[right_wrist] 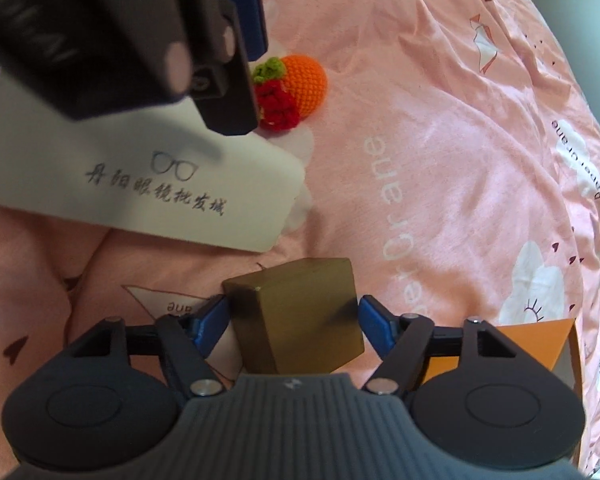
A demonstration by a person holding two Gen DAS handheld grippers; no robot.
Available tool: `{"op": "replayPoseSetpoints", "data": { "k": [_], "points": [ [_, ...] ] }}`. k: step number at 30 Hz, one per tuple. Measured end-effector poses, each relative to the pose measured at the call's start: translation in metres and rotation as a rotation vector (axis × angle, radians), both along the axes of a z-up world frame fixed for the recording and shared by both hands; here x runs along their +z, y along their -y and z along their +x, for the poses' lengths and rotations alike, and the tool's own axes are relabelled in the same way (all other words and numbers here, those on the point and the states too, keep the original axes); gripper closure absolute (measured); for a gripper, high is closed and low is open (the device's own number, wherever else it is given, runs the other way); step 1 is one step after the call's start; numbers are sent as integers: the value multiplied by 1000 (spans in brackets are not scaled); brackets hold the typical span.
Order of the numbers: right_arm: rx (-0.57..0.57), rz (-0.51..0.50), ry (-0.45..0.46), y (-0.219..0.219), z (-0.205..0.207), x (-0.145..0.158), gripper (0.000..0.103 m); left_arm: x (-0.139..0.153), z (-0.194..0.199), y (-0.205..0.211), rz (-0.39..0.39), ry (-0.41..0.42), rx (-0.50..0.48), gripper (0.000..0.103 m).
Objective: Organize objects
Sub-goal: 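Grasp the brown cardboard box with the right tool while the left tool approaches the yellow tape measure, then carry the brown box over the orange box with the right tool while the left tool grasps the tape measure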
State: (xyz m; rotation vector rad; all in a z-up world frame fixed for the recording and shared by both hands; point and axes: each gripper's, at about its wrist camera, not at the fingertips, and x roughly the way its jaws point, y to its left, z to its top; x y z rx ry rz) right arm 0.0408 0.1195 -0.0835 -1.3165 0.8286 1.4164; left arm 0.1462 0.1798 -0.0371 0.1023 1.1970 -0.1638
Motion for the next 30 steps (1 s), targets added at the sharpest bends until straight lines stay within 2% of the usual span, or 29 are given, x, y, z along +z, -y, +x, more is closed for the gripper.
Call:
{"op": "replayPoseSetpoints", "data": {
  "k": [5, 7, 8, 9, 14, 16, 20, 23, 30],
  "points": [
    [4, -24, 16, -10, 0, -9, 27, -4, 3, -6, -1, -3, 20, 65],
    [-11, -40, -2, -13, 2, -13, 31, -5, 3, -8, 0, -2, 28, 65],
    [-21, -52, -22, -14, 4, -13, 41, -4, 3, -9, -4, -2, 31, 65],
    [-34, -60, -49, -15, 7, -12, 49, -4, 2, -10, -9, -2, 34, 65],
    [-128, -104, -267, -14, 35, 6, 53, 0, -3, -9, -18, 0, 19, 65],
    [-133, -120, -322, -11, 41, 11, 53, 0, -4, -7, -19, -1, 11, 65],
    [-103, -116, -301, -4, 43, 14, 51, -1, -6, -2, -20, -3, 1, 65],
    [-101, -116, -310, 0, 45, 17, 45, -1, -8, 1, -19, -3, -8, 65],
    [-100, -74, -320, 4, 46, 22, 52, 3, -10, 7, -9, 1, -23, 65]
  ]
}}
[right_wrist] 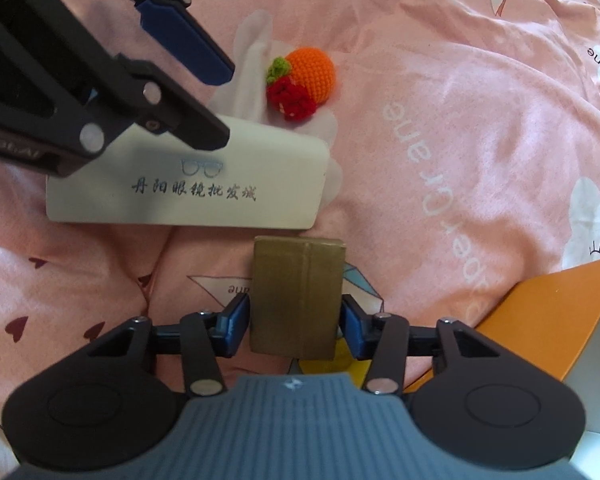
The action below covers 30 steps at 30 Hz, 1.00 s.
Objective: Organize objects
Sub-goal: 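Carry the brown box over the orange box with the right tool while the left tool grasps the tape measure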
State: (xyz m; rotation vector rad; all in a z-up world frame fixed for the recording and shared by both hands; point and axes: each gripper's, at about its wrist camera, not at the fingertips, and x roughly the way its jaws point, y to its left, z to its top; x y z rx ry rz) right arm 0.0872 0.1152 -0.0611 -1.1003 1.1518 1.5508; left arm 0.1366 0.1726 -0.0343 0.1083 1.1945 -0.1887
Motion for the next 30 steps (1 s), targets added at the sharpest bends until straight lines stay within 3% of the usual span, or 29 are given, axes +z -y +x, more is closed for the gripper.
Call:
{"op": "replayPoseSetpoints", "data": {
  "k": [9, 19, 23, 30],
  "points": [
    [1, 60, -9, 4, 4, 14, 55, 8, -4, 14, 28, 12, -71, 65],
    [72, 235, 65, 39, 34, 104, 55, 37, -11, 45, 26, 113, -296, 65],
    [59, 260, 105, 56, 60, 129, 55, 40, -10, 66, 47, 140, -403, 53],
    [131, 170, 226, 95, 89, 125, 55, 12, -4, 100, 84, 130, -594, 39]
  ]
}}
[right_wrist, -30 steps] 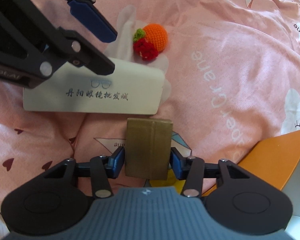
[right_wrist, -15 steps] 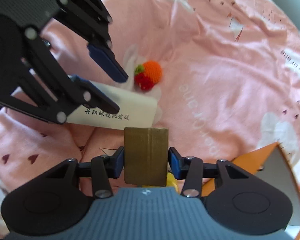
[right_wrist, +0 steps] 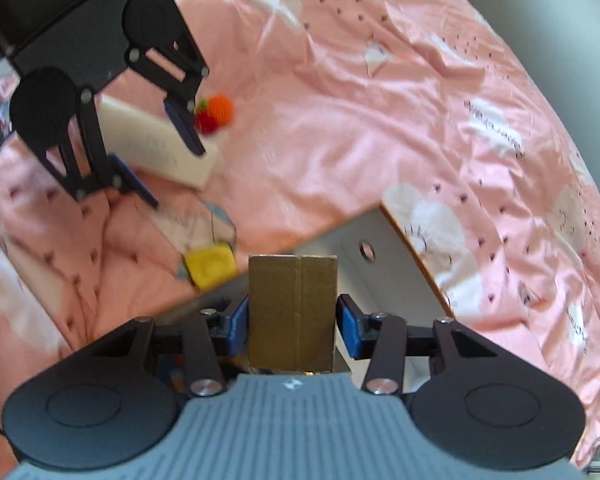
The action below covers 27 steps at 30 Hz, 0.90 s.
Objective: Organize objects
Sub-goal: 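Carry the brown box over the orange box with the right tool while the left tool grasps the tape measure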
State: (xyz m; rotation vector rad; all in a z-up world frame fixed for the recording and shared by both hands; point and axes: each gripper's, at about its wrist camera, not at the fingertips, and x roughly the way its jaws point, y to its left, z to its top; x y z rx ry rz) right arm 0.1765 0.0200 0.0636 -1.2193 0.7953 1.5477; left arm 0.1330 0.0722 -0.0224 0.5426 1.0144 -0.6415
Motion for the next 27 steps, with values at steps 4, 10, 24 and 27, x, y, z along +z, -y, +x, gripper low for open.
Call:
{"op": "replayPoseSetpoints", "data": {
  "k": [4, 10, 24, 27],
  "points": [
    [69, -57, 35, 23, 13, -15, 55, -26, 6, 17, 33, -1, -95, 30],
    [180, -159, 82, 37, 33, -49, 55, -65, 19, 38, 82, -64, -204, 30],
    [461, -438, 91, 18, 57, -109, 55, -107, 40, 50, 122, -155, -286, 29],
    [501, -493, 80, 14, 60, -123, 55, -109, 41, 50, 118, -150, -291, 29]
  ]
}}
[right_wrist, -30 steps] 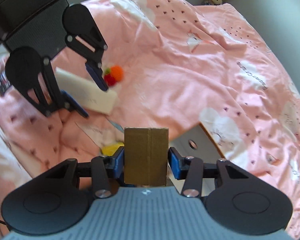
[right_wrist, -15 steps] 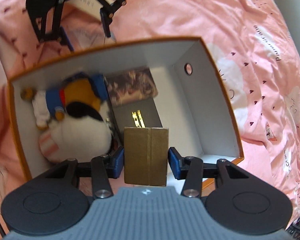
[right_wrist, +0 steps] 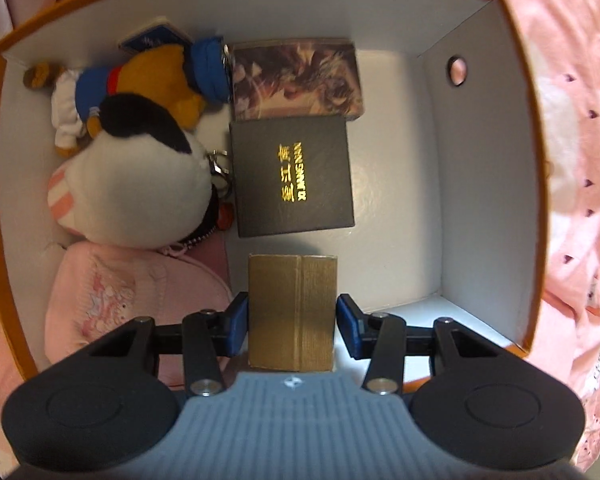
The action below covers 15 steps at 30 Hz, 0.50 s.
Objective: Organize objects
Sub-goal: 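Carry the brown box over the orange box with the right tool while the left tool grasps the tape measure, then lower the brown box into the orange box and open the right tool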
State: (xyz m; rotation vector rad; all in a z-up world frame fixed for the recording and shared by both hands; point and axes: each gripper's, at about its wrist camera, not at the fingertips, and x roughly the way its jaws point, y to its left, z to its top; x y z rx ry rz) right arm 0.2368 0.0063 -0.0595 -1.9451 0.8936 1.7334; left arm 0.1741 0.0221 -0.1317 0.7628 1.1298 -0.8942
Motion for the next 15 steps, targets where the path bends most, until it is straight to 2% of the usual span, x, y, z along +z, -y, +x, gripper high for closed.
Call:
{"op": "replayPoseSetpoints", "data": {
  "k": [15],
  "points": [
    [24, -152, -183, -10, 21, -28, 54, -10, 13, -8, -23, -76, -9, 29]
  ]
}}
